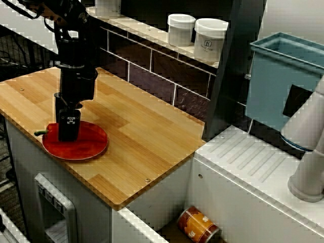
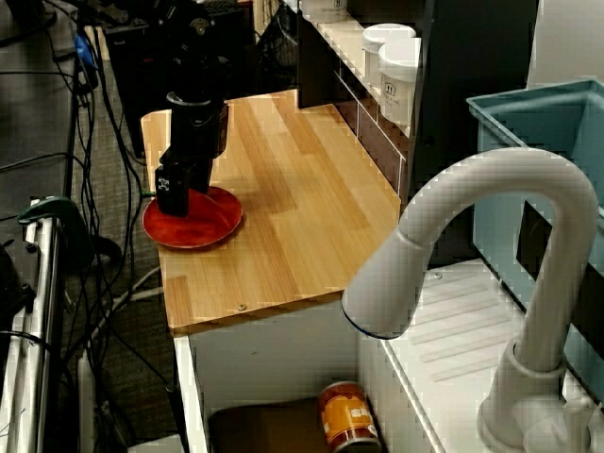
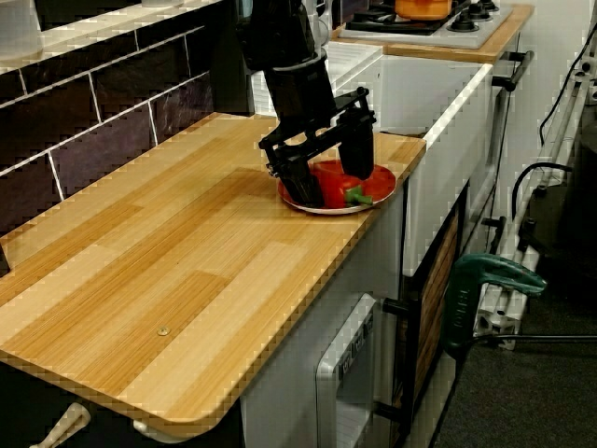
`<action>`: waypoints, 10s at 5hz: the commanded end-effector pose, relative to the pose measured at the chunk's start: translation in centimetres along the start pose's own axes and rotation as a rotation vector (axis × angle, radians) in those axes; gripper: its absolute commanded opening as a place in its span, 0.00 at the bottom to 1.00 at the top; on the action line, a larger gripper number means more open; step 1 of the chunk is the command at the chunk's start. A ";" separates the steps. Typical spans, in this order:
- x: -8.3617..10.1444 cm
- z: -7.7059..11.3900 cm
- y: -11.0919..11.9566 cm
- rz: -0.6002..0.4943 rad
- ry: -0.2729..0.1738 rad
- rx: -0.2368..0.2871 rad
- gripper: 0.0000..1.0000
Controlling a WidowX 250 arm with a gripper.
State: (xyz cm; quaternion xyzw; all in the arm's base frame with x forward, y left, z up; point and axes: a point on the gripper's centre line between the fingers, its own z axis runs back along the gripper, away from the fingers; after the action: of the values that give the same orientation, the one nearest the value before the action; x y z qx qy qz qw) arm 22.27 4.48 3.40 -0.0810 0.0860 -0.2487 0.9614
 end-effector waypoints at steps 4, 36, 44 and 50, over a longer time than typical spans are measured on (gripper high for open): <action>0.4 -0.9 -1.4 0.048 -0.043 0.136 1.00; -0.7 11.2 -2.5 -0.132 -0.184 0.237 1.00; -8.5 7.8 8.8 0.300 -0.197 0.168 1.00; -4.6 2.3 12.3 0.428 -0.156 0.249 1.00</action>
State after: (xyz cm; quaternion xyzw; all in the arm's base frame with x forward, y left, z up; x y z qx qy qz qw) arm 24.93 17.35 3.05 0.0266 0.0089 -0.0399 0.9988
